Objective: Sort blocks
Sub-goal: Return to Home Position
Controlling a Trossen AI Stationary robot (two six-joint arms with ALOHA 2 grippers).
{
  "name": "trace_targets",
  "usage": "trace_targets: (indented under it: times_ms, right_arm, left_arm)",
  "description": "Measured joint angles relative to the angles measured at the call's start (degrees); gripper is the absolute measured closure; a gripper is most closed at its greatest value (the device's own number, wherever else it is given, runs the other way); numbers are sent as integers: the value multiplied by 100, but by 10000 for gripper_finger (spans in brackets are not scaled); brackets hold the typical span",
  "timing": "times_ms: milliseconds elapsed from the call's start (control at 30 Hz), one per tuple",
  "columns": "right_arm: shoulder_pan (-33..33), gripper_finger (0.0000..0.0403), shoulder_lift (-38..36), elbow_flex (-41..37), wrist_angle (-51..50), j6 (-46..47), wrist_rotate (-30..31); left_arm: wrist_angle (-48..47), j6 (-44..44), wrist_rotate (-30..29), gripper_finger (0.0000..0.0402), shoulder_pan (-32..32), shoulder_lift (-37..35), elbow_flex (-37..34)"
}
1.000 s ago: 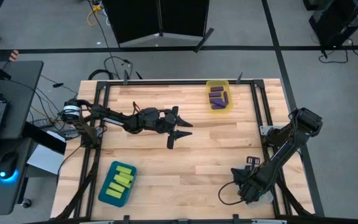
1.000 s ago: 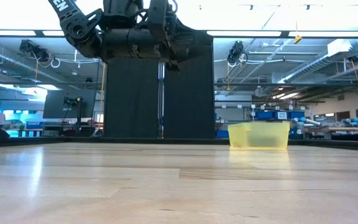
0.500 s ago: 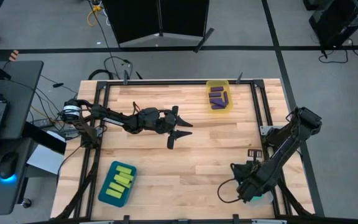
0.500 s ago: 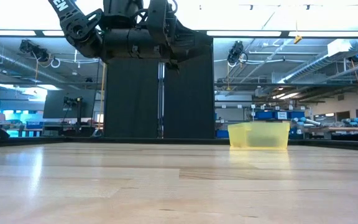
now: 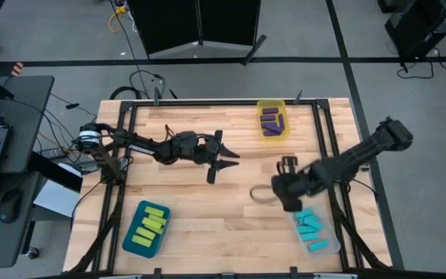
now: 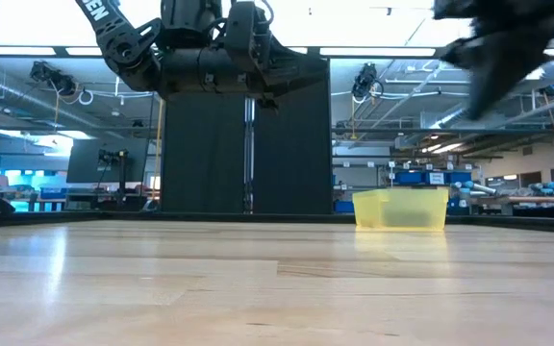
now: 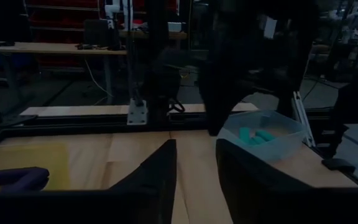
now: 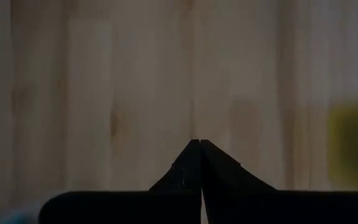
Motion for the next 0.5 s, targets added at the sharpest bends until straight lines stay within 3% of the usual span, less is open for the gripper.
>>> trace_targets:
  times_ms: [200,500]
  right_arm:
    - [-1317,398,-847,-1054,2593,-1844,-338]
    - [-3147,398,-1296,-2460,6208,-3314,-2058]
  left_arm:
    - [10,16,84,294,91,0,-1]
    - [132,49,693,348,305,0,-2]
